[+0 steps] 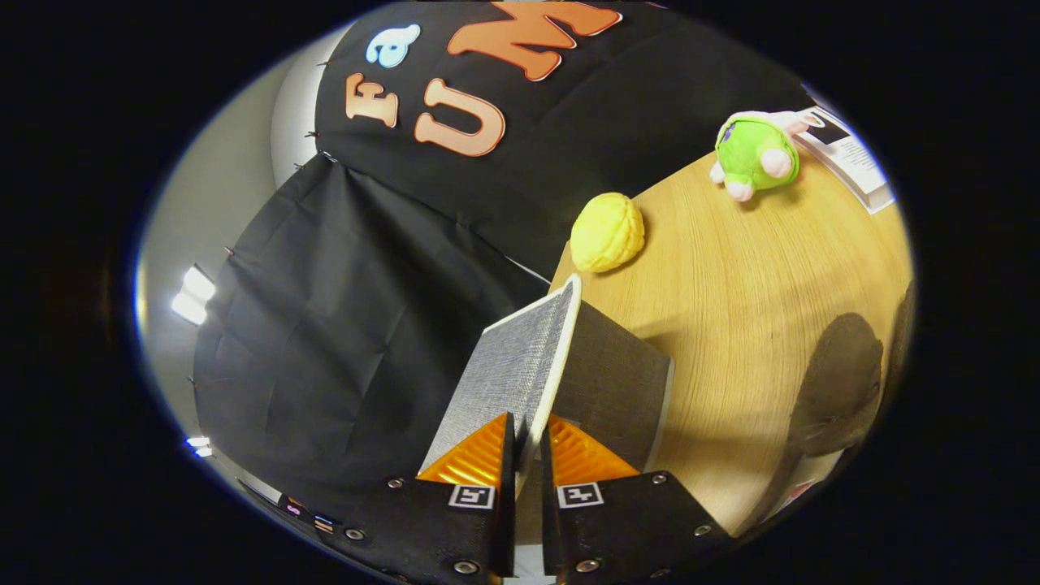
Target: Open the storage box then place both shoes into the box .Put the left shoe in first, then the right shoe, with the right side of both shoes facing outward in a uniform manner.
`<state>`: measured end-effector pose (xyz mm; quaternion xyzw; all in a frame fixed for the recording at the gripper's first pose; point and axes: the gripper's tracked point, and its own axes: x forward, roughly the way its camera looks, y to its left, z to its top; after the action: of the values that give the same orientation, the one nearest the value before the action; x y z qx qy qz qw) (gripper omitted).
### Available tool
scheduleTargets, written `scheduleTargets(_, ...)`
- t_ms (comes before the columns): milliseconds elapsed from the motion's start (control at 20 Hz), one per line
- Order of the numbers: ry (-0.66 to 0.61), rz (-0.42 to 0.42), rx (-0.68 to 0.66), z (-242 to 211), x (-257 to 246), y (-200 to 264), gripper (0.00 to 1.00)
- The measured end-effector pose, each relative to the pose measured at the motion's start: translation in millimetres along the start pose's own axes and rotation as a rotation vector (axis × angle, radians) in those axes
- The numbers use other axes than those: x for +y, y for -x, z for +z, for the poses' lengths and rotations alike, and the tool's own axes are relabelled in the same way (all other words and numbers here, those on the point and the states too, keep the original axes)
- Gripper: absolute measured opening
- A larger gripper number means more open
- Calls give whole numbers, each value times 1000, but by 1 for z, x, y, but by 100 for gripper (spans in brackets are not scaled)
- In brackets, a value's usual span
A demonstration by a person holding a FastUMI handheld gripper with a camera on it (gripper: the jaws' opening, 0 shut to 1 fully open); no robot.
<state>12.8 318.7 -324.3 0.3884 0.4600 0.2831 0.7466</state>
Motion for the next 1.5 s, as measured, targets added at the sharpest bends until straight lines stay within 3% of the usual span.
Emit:
scheduleTargets(250,43,-12,-20,15,29,3,9)
scheduleTargets(700,132,69,-56,26,131,-3,9)
scheduleTargets(1050,184,139,-16,6,205,-47,9)
scheduleTargets(1400,175,153,16,-20,255,-91,9)
scheduleTargets(1500,209,166,86,-42,265,-95,17)
